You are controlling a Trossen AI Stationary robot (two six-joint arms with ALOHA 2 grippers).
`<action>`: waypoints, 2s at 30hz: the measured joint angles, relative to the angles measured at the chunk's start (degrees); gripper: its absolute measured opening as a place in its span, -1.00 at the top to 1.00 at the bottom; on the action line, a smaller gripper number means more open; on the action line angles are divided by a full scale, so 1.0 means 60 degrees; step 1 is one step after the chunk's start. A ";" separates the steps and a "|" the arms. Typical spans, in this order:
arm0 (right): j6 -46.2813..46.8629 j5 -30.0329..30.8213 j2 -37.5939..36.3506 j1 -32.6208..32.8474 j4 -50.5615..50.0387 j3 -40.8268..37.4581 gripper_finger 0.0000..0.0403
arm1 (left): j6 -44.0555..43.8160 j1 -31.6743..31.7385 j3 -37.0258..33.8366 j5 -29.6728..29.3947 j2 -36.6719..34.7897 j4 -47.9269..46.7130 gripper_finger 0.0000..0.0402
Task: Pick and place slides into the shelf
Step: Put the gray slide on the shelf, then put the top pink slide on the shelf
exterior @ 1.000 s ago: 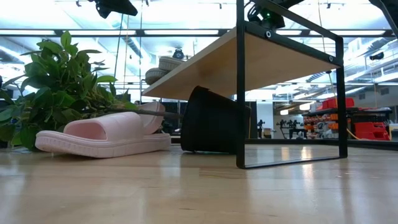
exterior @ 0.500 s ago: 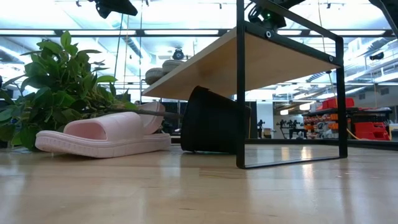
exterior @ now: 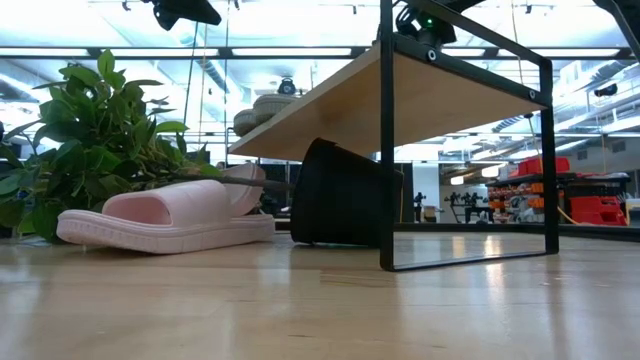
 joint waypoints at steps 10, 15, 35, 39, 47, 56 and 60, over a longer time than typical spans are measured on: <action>0.0177 0.0681 -0.0004 -0.0096 -0.0103 0.0000 0.45 | -0.0043 0.0000 0.0000 0.0000 -0.0001 -0.0001 0.89; 0.0108 0.0676 -0.0212 -0.0092 -0.0345 0.0000 0.40 | -0.0094 -0.0007 0.0000 0.0000 0.0001 -0.0002 0.93; 0.2536 0.0684 -0.4243 0.2013 0.0451 0.0004 0.39 | 0.0764 0.2079 0.0011 0.1354 -0.1346 -0.1222 0.93; 0.3210 0.1195 -0.4594 0.3419 0.0998 0.0007 0.38 | 0.1030 0.3181 0.0011 0.2184 -0.1394 -0.1658 0.94; 0.4385 0.4140 -0.4200 0.6171 0.2064 0.0007 0.37 | 0.2041 0.5182 0.0004 0.3904 -0.1235 -0.1752 0.88; 0.4841 0.5217 -0.2982 0.7640 0.3862 0.0007 0.37 | 0.2814 0.7686 0.0004 0.6102 -0.0958 -0.1947 0.91; 0.4412 0.5220 -0.2432 0.7827 0.4420 0.0000 0.37 | 0.3047 0.8586 0.0004 0.6806 -0.0392 -0.2646 0.88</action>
